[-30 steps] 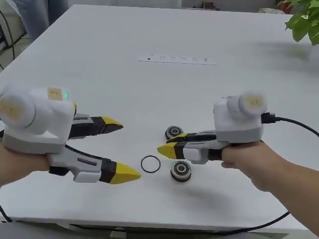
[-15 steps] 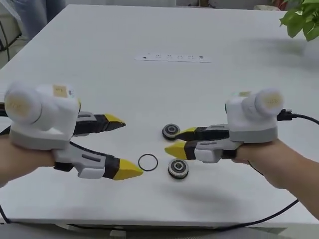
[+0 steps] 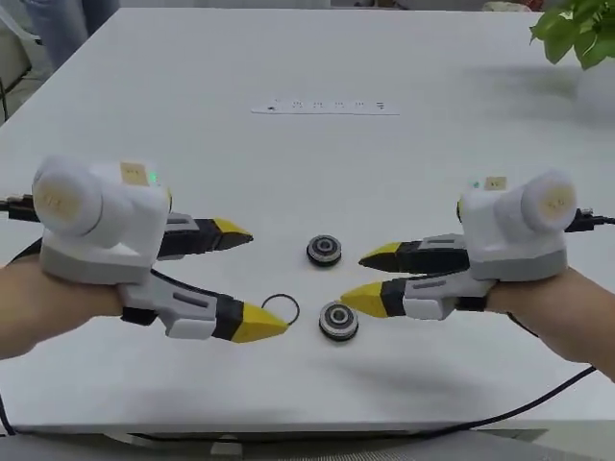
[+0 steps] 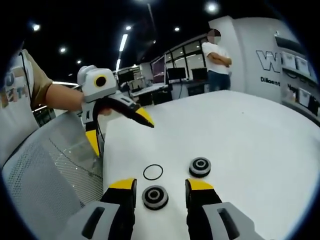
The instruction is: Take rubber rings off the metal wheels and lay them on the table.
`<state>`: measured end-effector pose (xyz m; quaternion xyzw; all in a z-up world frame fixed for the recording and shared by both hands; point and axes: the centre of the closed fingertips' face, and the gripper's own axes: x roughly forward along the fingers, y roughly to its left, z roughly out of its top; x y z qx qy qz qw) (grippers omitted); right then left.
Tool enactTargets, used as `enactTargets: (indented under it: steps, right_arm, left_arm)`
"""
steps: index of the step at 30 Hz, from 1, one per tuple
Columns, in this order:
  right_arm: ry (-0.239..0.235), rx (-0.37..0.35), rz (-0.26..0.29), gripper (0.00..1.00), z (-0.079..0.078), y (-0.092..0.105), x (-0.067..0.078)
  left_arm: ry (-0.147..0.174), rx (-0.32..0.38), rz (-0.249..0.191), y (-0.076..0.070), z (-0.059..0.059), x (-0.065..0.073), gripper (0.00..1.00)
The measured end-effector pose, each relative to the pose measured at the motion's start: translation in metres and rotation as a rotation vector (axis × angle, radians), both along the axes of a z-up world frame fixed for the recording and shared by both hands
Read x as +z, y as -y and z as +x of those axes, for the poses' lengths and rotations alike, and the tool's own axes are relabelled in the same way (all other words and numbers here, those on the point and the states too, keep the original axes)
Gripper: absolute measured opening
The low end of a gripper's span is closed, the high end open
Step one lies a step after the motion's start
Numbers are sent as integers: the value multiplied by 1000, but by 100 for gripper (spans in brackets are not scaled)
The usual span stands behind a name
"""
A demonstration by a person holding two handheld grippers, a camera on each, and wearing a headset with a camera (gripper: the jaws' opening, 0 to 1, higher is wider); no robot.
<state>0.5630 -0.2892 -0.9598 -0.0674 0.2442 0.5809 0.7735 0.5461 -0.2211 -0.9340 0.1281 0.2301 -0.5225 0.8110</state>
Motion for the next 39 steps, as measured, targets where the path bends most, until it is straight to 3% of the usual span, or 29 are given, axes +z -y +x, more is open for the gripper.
enactTargets:
  steps: [16,39]
  right_arm:
    - [35,32,-21,38,-5,13,-14]
    - [9,102,-55,27,-18,12,-43]
  left_arm:
    - [-13,-44,15,17,3,-12,70]
    - [-44,-81,29,37,4,-32,61]
